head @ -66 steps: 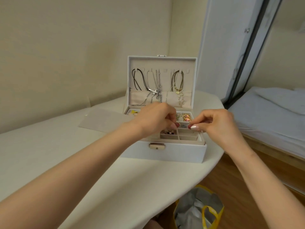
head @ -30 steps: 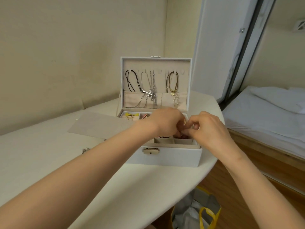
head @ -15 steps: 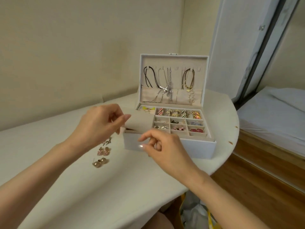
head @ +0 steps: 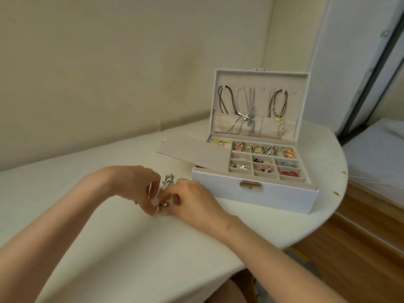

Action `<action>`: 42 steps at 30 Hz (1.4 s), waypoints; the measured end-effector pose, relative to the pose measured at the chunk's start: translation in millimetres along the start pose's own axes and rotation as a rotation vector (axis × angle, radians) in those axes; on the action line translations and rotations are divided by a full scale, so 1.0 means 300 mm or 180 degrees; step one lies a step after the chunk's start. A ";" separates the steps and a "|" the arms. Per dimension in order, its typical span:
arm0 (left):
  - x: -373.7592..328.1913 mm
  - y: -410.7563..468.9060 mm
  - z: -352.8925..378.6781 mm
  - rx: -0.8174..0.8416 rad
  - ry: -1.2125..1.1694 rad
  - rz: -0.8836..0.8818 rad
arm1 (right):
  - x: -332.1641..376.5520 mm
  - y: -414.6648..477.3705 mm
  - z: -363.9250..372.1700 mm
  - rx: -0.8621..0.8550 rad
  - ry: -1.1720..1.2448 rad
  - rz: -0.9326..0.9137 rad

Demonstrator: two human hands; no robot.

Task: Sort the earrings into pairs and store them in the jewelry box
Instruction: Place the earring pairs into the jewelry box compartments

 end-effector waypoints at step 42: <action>-0.422 0.203 -0.180 -0.1803 -0.0926 0.1254 | -0.308 0.030 -0.423 -0.0217 -0.0661 0.1108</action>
Point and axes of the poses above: each hand's wrist, its own y-axis towards the middle knuckle, its own z-axis out of the palm, x = y × z, the point moved 7 cm from there along y, towards the middle knuckle, and after that the axes turned 13 degrees about -x, right-handed, at the moved point
